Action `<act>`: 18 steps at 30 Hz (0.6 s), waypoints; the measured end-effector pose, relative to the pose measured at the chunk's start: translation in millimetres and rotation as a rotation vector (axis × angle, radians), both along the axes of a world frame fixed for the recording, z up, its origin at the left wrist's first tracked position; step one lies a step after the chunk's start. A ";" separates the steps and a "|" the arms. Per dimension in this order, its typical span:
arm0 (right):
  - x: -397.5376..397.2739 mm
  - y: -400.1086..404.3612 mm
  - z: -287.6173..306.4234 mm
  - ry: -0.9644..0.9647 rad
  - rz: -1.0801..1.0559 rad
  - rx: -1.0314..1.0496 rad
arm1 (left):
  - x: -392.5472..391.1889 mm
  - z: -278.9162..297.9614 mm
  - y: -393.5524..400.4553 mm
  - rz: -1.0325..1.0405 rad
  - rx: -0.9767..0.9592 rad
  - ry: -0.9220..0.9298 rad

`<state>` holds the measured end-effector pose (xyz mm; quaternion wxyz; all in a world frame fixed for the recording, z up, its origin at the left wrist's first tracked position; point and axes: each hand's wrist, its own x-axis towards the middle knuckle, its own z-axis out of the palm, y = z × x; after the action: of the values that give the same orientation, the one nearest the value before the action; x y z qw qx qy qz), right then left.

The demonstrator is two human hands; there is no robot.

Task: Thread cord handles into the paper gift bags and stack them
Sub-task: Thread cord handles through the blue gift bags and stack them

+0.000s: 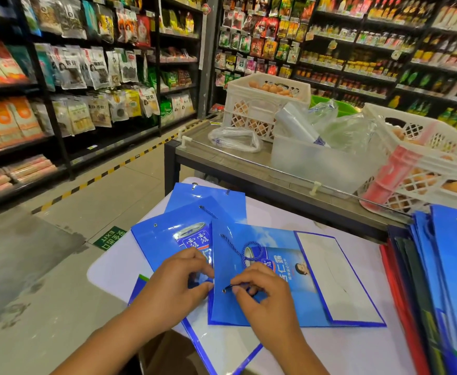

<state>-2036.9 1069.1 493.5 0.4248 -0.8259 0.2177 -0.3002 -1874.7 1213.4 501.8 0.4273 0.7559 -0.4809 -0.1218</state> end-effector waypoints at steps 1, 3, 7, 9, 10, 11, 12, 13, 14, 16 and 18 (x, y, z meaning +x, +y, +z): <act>-1.0 -0.3 -0.5 -0.004 0.011 -0.004 | -4.4 0.5 -2.0 0.024 0.007 0.018; -2.6 -0.5 -1.4 -0.007 0.026 -0.015 | -10.1 -1.2 -4.4 0.056 0.012 0.101; -3.7 -0.8 -3.3 0.011 0.040 -0.048 | -13.6 -4.7 -4.2 0.105 0.042 0.230; -4.3 0.7 -5.2 0.015 0.066 -0.086 | -16.9 -5.5 -4.5 0.131 0.030 0.260; -4.4 2.4 -5.7 0.011 0.077 -0.112 | -19.3 -5.7 -4.7 0.132 0.012 0.276; -4.5 4.1 -5.8 0.001 0.084 -0.140 | -21.3 -5.8 -5.2 0.124 -0.009 0.280; -4.4 5.2 -5.8 -0.011 0.081 -0.164 | -22.5 -6.3 -5.7 0.116 -0.032 0.273; -4.3 5.4 -5.3 -0.026 0.068 -0.175 | -23.2 -6.2 -6.4 0.115 -0.048 0.264; -4.3 4.6 -4.9 -0.040 0.048 -0.174 | -23.6 -5.3 -6.8 0.122 -0.054 0.268; -5.5 2.1 -4.8 -0.050 0.008 -0.168 | -24.0 -2.5 -7.5 0.140 -0.042 0.323; -7.0 0.7 -5.8 -0.035 -0.006 -0.191 | -25.2 -1.5 -7.6 0.160 -0.021 0.379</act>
<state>-2043.8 1069.8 487.6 0.3468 -0.8567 0.1831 -0.3351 -1899.9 1205.8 500.3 0.5264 0.7508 -0.3314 -0.2223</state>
